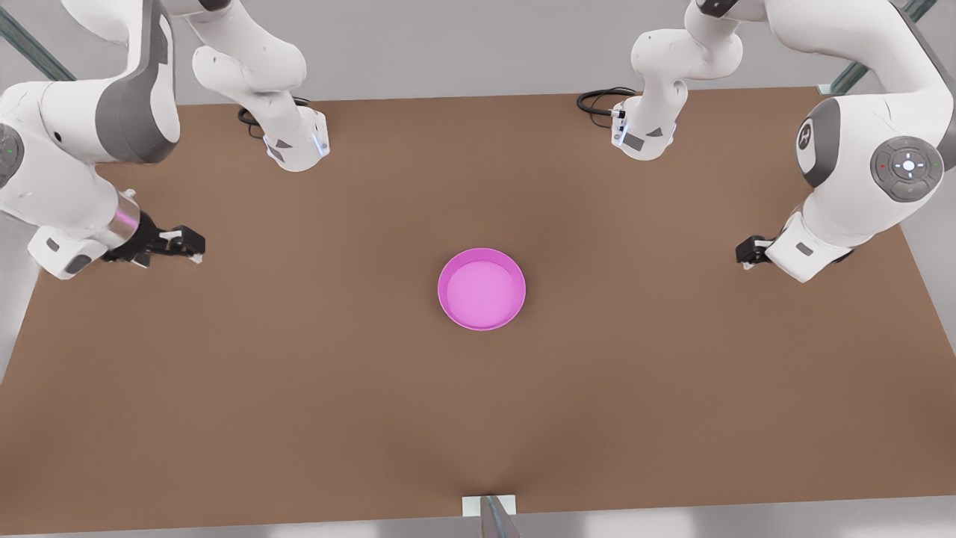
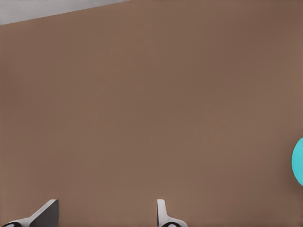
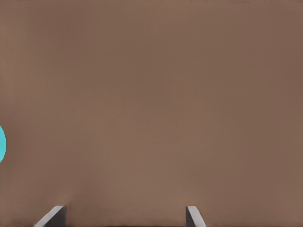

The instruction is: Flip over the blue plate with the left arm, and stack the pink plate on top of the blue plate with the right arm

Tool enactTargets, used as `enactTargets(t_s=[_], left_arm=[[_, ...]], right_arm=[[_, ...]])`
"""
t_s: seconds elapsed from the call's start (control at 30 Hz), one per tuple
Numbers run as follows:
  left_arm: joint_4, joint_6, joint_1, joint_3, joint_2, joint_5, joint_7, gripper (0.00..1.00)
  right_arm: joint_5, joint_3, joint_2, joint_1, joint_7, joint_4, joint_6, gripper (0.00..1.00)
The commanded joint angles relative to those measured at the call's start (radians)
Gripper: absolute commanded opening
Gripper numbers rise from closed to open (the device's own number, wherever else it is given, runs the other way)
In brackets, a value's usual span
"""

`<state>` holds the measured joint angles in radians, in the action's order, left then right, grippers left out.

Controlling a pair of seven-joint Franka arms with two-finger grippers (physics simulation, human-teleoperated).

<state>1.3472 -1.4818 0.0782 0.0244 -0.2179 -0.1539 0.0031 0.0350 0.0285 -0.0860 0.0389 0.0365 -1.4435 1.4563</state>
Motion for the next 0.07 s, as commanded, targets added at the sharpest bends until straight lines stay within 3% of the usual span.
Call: enactTargets(t_s=[0.0, 0.03], left_arm=[[0.001, 0.000, 0.000, 0.000, 0.000, 0.002, 0.000, 1.00], [0.001, 0.000, 0.000, 0.000, 0.000, 0.002, 0.000, 1.00]], right_arm=[[0.002, -0.001, 0.003, -0.045, 0.005, 0.002, -0.001, 1.00], [-0.001, -0.007, 0.000, -0.047, 0.006, 0.002, 0.002, 1.00]])
